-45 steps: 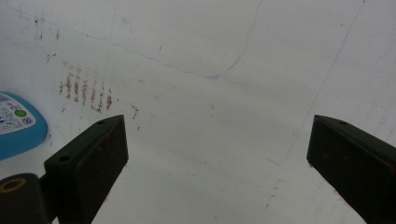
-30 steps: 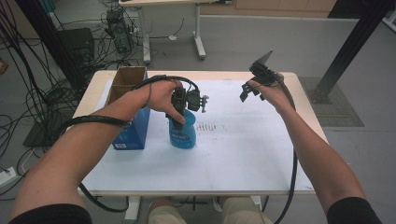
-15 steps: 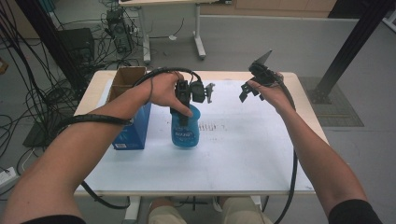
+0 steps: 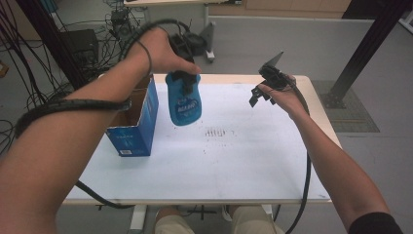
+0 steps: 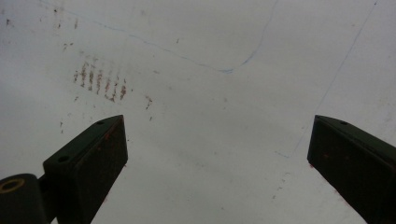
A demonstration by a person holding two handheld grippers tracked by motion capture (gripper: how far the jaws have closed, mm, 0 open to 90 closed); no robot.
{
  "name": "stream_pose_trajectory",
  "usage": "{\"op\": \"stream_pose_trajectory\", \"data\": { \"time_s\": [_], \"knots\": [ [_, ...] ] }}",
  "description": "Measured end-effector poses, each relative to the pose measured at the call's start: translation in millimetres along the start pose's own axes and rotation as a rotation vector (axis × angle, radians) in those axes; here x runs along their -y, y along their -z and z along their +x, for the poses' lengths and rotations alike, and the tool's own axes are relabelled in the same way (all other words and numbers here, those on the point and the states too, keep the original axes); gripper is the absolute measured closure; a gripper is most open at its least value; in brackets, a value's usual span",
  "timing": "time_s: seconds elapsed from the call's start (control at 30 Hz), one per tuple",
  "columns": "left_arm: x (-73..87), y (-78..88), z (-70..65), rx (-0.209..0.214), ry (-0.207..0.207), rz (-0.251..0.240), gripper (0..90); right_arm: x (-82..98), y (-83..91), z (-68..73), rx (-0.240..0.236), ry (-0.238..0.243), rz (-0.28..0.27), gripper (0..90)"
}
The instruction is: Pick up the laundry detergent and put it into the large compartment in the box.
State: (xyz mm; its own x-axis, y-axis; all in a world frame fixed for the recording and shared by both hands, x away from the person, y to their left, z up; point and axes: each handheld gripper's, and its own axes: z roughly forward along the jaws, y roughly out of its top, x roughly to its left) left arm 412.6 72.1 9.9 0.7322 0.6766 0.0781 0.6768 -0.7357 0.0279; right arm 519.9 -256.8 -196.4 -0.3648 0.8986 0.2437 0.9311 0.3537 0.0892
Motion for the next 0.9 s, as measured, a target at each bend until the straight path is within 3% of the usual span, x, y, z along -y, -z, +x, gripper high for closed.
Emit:
{"op": "stream_pose_trajectory", "data": {
  "time_s": [0.13,0.23,0.53,0.73,0.9],
  "knots": [
    [17.0,34.2,18.5,-0.022,0.161,-0.033,37.0,0.6,2.2,2.1,-0.002,0.007,-0.002,4.7],
    [26.6,51.0,32.7,-0.033,0.265,-0.036,37.0,1.5,3.8,4.6,-0.002,0.011,-0.005,4.7],
    [55.5,81.3,74.0,-0.071,0.556,-0.022,37.0,3.8,8.2,7.9,-0.007,0.025,-0.014,4.7],
    [83.6,95.8,92.4,-0.087,0.722,-0.038,37.0,3.5,7.4,9.5,-0.011,0.032,-0.010,4.6],
    [111.8,95.1,106.9,-0.070,0.814,-0.053,37.1,3.0,6.3,6.7,-0.015,0.023,-0.005,4.6]
  ]
}}
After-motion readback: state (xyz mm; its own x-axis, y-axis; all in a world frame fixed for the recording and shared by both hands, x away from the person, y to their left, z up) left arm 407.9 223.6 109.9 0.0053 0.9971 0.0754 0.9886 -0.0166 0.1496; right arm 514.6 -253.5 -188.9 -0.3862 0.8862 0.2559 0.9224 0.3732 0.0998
